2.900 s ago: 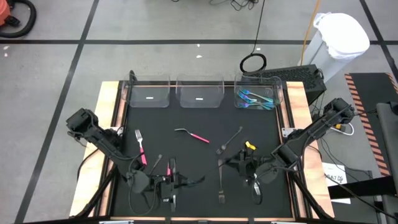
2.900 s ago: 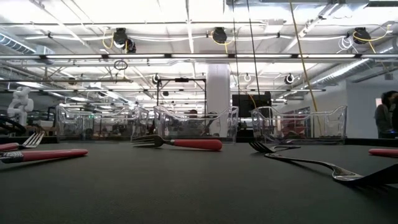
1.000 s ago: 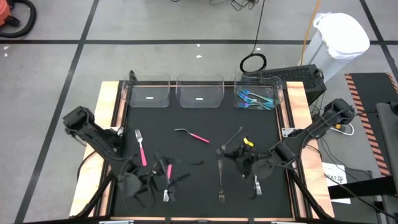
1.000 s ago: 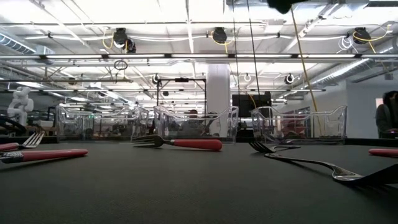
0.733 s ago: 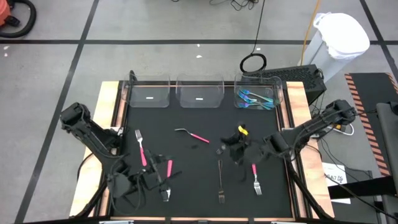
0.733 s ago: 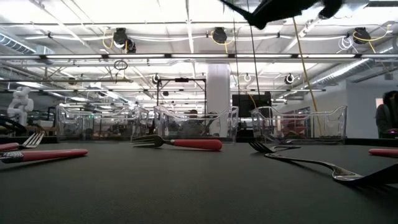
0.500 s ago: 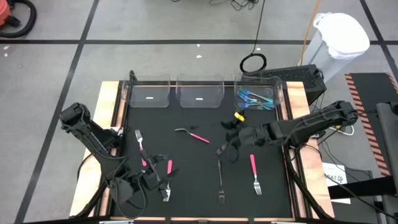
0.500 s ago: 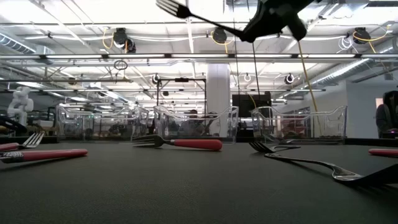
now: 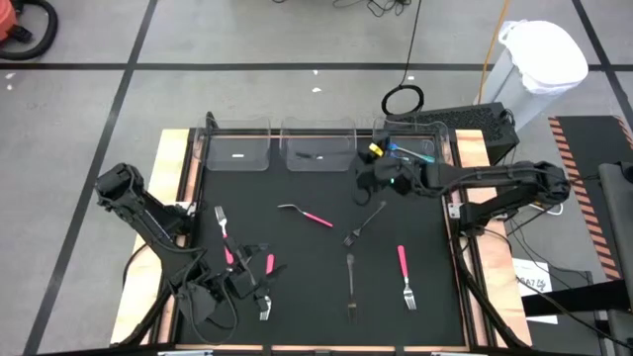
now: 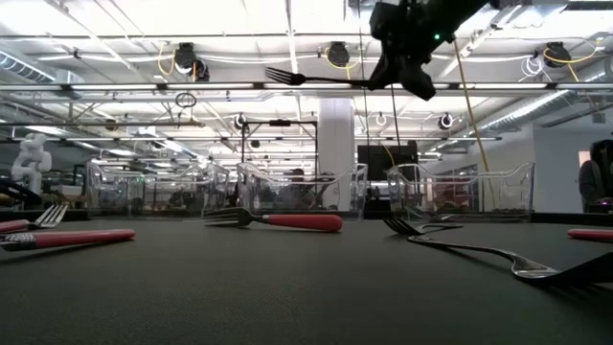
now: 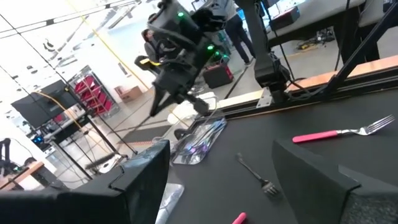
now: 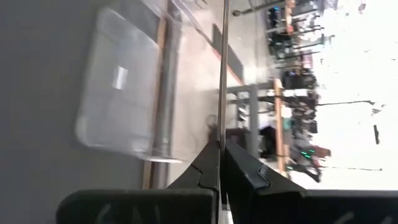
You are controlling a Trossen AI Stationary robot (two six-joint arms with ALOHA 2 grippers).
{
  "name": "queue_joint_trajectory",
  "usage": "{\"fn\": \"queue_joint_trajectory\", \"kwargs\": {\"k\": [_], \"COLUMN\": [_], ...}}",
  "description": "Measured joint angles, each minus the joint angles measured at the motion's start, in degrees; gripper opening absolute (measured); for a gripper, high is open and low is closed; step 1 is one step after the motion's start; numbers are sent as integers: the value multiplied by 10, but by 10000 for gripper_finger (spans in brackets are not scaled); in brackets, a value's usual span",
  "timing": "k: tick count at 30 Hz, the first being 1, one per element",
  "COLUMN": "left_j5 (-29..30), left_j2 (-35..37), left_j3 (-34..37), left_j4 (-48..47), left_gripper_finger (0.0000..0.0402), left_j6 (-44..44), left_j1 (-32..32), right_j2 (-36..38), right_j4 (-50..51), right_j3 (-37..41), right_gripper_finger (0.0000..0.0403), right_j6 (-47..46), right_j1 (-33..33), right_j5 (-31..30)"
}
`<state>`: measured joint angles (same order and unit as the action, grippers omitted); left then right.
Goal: Sort silverware by color (type)
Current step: Put the black fork into the middle transparent bin
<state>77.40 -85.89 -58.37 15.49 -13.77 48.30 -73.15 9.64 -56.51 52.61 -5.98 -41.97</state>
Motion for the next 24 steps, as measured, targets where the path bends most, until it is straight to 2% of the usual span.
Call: {"fn": "queue_joint_trajectory", "kwargs": {"k": [7, 12, 19, 24], "left_j5": [-15, -62, -159, -190], "left_j2": [0, 0, 0, 0], "left_j3": [0, 0, 0, 0], "left_j4": [-28, -66, -101, -141], "left_gripper_finger": [283, 283, 283, 283], "left_j6": [45, 91, 147, 191], "left_j1": [-23, -40, -64, -79], "right_j2": [-23, -68, -147, -181], "right_j4": [-46, -51, -93, -149], "right_j3": [0, 0, 0, 0], "right_gripper_finger": [3, 3, 4, 4], "right_j6": [71, 96, 132, 152], "right_j1": [-70, -113, -152, -172], "right_j5": [3, 16, 18, 35]}}
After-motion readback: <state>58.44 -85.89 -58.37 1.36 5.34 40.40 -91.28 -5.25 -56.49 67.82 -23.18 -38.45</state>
